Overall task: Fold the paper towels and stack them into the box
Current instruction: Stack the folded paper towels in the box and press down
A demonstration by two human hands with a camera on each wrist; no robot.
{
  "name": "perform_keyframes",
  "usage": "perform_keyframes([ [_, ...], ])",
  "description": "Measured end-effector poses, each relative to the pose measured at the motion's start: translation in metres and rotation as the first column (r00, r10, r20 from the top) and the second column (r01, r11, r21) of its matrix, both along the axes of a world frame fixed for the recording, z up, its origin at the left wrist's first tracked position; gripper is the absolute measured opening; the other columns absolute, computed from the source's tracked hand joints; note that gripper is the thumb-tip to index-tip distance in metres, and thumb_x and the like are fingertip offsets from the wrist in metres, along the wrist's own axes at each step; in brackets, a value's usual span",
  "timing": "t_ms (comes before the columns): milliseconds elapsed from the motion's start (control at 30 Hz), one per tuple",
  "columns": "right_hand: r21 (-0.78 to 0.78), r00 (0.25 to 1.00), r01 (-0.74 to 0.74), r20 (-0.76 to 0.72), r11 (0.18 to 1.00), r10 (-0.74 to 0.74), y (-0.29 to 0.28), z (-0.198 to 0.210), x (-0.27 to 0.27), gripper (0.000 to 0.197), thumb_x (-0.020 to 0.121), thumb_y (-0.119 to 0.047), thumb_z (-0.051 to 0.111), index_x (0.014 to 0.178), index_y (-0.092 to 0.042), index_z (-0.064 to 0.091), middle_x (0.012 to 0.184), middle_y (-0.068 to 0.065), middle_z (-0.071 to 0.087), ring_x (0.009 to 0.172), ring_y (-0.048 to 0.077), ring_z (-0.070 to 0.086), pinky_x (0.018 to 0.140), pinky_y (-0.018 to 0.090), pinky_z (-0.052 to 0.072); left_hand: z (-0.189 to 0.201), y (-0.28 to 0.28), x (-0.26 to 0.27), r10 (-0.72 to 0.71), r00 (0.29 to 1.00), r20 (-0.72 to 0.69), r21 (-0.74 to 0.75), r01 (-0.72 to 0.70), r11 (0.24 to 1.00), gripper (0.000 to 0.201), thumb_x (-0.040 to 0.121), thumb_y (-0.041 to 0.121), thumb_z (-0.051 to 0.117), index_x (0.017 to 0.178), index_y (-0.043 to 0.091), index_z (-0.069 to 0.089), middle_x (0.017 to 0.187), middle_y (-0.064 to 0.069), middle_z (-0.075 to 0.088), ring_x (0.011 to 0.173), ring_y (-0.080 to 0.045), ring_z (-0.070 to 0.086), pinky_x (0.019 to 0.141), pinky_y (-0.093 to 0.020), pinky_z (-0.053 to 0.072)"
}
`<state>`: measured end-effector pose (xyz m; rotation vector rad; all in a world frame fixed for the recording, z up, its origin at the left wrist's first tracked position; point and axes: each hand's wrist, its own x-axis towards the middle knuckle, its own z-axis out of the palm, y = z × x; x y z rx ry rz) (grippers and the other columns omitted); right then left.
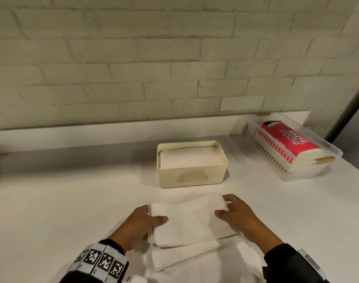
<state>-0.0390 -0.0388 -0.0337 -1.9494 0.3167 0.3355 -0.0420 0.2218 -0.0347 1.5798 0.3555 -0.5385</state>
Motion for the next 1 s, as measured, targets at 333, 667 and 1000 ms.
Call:
perform_keyframes([
  [333,-0.510,0.982,-0.059,0.125,0.858,0.142,0.000,0.001,-0.008,0.043,0.083,-0.029,0.066,0.124,-0.029,0.055,0.111,-0.003,0.056,0.100,0.011,0.054,0.074,0.010,0.031,-0.017,0.001,-0.006,0.049,0.994,-0.097,-0.087,-0.057,0.995,0.027,0.085,0.003,0.066,0.110,-0.003,0.060,0.100,-0.016,0.071,0.090,-0.030,0.069,0.063,-0.031,0.057],
  [667,-0.733,0.634,-0.419,0.186,0.536,0.750,0.050,-0.001,-0.018,0.036,0.078,-0.036,0.065,0.113,-0.027,0.067,0.124,-0.003,0.056,0.119,0.017,0.043,0.095,0.025,0.027,-0.021,-0.002,-0.006,0.095,0.987,-0.126,-0.065,-0.104,0.992,0.014,0.094,0.006,0.054,0.106,0.001,0.057,0.097,-0.014,0.067,0.083,-0.027,0.064,0.052,-0.030,0.054],
  [1000,-0.744,0.526,-0.304,0.389,0.595,0.756,0.075,-0.018,-0.024,0.022,0.064,-0.044,0.050,0.061,-0.034,0.070,0.061,-0.018,0.061,0.058,0.004,0.057,0.058,0.014,0.036,-0.018,-0.002,-0.011,0.097,0.984,-0.148,-0.082,-0.110,0.991,0.020,0.096,0.010,0.050,0.113,-0.001,0.054,0.104,-0.019,0.064,0.085,-0.030,0.063,0.052,-0.035,0.057],
])
